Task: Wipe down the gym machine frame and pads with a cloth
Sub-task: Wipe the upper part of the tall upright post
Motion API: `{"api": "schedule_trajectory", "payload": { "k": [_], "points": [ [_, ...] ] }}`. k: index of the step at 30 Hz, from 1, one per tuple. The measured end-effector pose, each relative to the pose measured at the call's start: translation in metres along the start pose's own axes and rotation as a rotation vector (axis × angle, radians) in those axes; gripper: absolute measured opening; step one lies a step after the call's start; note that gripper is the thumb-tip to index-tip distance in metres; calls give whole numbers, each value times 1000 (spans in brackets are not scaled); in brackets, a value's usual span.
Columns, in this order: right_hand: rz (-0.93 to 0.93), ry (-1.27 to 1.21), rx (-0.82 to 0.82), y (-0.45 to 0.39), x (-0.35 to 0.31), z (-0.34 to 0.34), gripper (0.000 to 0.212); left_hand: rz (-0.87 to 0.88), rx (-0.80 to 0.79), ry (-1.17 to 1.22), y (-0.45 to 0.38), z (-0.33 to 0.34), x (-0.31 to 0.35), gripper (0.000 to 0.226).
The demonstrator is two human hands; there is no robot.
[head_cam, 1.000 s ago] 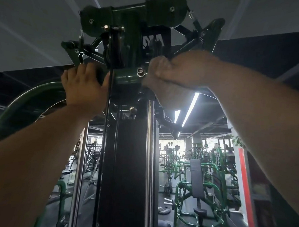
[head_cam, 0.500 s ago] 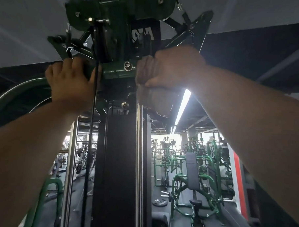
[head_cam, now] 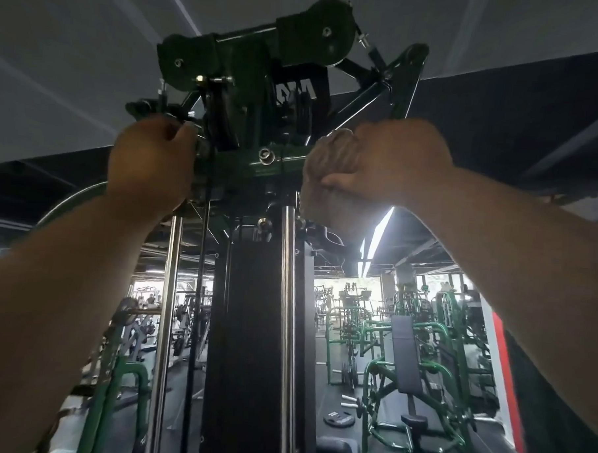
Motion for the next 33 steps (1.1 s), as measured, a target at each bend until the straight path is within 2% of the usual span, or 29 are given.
{"api": "schedule_trajectory", "payload": {
  "k": [3, 6, 10, 12, 15, 18, 20, 25, 30, 33],
  "points": [
    [4, -17, -110, 0, 10, -3, 79, 193, 49, -53, 12, -2, 45, 24],
    [36, -53, -193, -1, 20, 0, 77, 405, -54, -118, 21, 17, 88, 19],
    [45, -113, -300, -7, 27, 3, 83, 532, -248, -304, 24, 62, 115, 38],
    [63, -185, -431, -14, 31, 6, 77, 525, -299, -424, 23, 79, 119, 42],
    [27, -297, -594, -25, 33, 17, 68, 482, -335, -463, 20, 87, 116, 33],
    [86, -641, -747, -29, 34, 25, 49, 456, -367, -431, 19, 85, 109, 32],
    [58, -782, -843, -28, 33, 26, 42, 456, -371, -445, 19, 85, 105, 34],
    [47, -877, -804, -19, 48, 23, 40, 475, -317, -437, 16, 88, 100, 48],
    [111, -953, -856, -16, 57, 24, 24, 471, -226, -455, 18, 95, 103, 42],
    [117, -909, -940, -22, 41, 26, 38, 474, -207, -451, 20, 97, 104, 27]
  ]
}}
Point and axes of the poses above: each hand's wrist, its own y-axis away from the middle knuckle, its own z-axis out of the palm, x = y × z, the point moved 5 cm from there along -y, towards the middle knuckle, and after that the axes turned 2 degrees about -y, right-handed, at the moved point
